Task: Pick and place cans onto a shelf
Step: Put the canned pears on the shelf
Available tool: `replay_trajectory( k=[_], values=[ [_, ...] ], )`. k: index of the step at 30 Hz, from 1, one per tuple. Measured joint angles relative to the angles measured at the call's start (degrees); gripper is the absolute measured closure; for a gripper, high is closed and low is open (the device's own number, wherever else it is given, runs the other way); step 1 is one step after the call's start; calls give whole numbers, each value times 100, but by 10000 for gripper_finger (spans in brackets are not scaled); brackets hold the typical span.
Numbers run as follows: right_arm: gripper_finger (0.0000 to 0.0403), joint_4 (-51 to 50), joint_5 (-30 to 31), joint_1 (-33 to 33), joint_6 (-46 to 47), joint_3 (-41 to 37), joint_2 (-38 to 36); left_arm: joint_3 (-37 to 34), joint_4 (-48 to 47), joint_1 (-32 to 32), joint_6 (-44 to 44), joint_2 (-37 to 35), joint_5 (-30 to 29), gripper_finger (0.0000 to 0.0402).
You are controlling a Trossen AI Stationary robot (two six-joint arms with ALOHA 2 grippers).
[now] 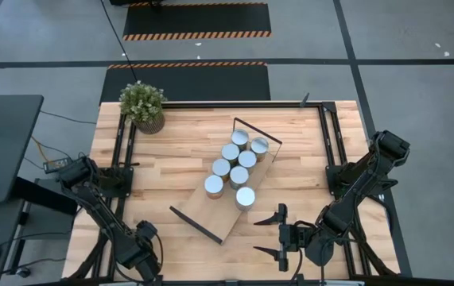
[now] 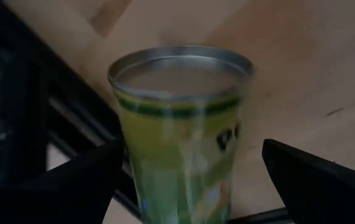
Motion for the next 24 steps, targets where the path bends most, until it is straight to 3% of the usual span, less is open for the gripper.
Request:
replay_trajectory(
  k=[7, 17, 24],
  values=[
    [82, 17, -6, 19, -42, 0, 0, -586, 998, -3, 183, 2, 120, 12],
    [82, 15, -7, 17, -45, 0, 0, -658, 1043, 4, 570, 2, 129, 15],
    [82, 15, -5, 17, -44, 0, 0, -654, 1047, 4, 782, 2, 105, 87]
  ],
)
